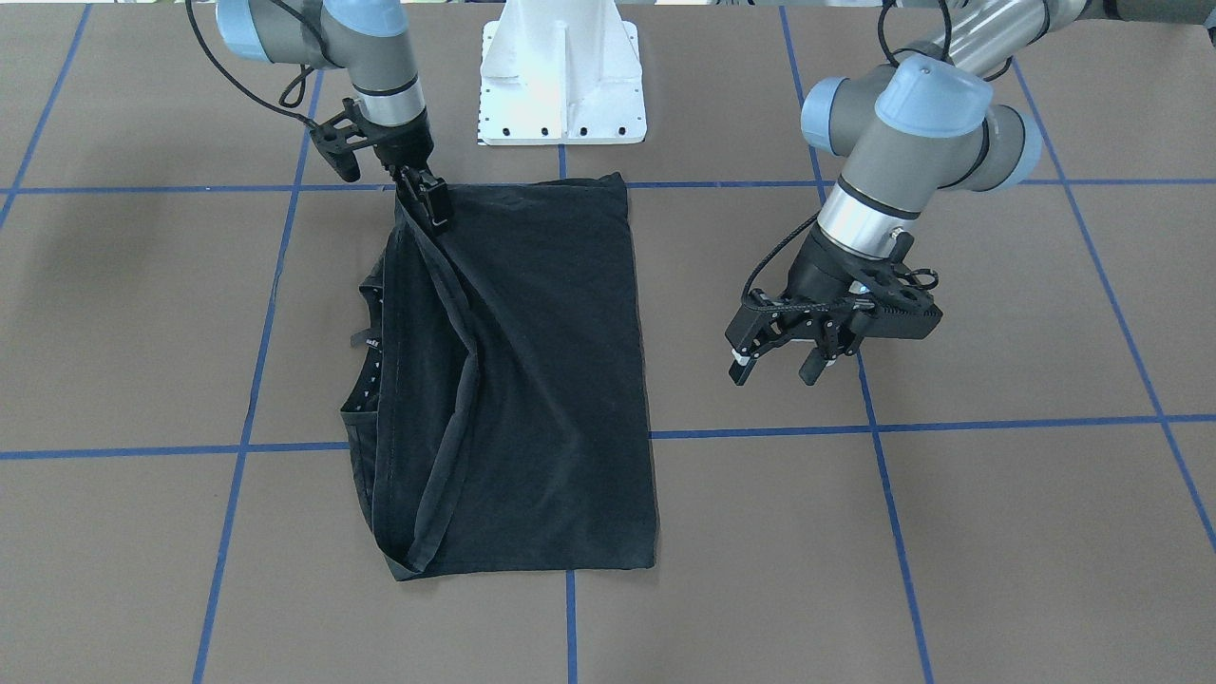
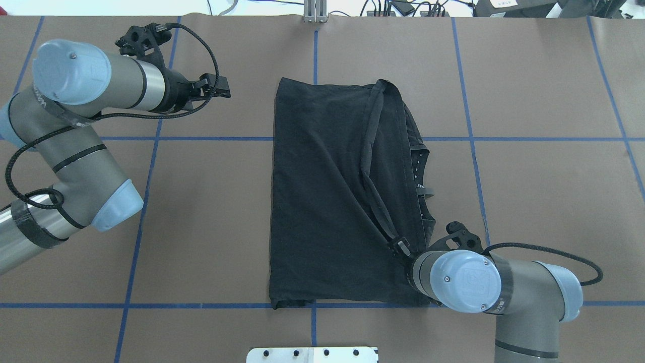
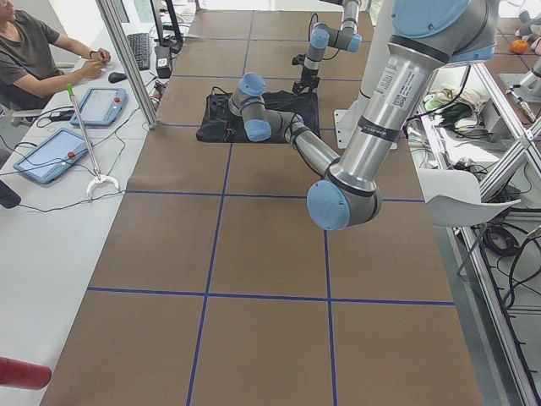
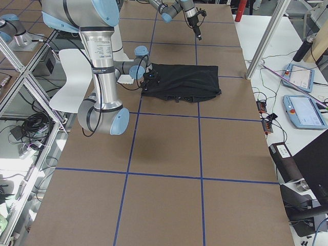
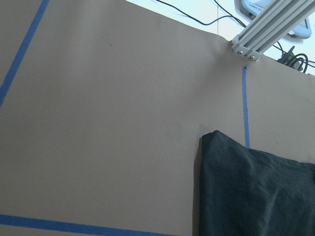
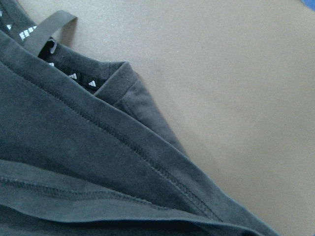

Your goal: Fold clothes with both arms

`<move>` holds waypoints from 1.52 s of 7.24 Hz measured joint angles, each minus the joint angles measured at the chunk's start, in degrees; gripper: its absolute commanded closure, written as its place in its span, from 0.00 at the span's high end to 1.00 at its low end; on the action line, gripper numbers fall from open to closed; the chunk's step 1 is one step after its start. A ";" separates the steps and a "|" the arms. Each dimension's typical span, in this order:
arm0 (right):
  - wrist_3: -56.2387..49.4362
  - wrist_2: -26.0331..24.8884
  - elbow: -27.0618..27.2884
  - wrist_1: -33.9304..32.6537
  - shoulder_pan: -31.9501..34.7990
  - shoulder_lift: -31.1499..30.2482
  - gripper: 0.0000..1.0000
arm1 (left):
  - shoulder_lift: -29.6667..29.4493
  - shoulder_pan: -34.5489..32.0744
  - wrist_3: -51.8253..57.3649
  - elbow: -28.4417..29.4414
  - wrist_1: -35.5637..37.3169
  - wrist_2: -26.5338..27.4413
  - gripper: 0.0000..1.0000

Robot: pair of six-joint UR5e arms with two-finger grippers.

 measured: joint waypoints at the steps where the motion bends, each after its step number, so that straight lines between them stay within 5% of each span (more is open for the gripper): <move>1: 0.00 0.00 -0.10 -0.01 -0.03 -0.03 0.64 | 0.02 -0.04 -0.04 -0.21 0.00 0.01 1.00; 3: 0.00 0.00 -0.14 -0.01 -0.02 -0.05 0.14 | 0.05 -0.07 -0.01 -0.34 0.00 -0.01 1.00; 4: 0.00 0.00 -0.16 -0.01 -0.02 -0.05 0.00 | 0.08 -0.07 -0.01 -0.44 -0.01 -0.03 1.00; 9: -0.22 0.45 0.91 0.00 0.20 0.22 0.00 | 0.19 -0.04 -0.87 -0.82 -0.04 -0.18 0.99; 11: -0.73 3.22 3.60 -1.89 1.71 0.08 0.00 | 0.45 1.83 -9.60 -2.36 -1.05 0.22 0.99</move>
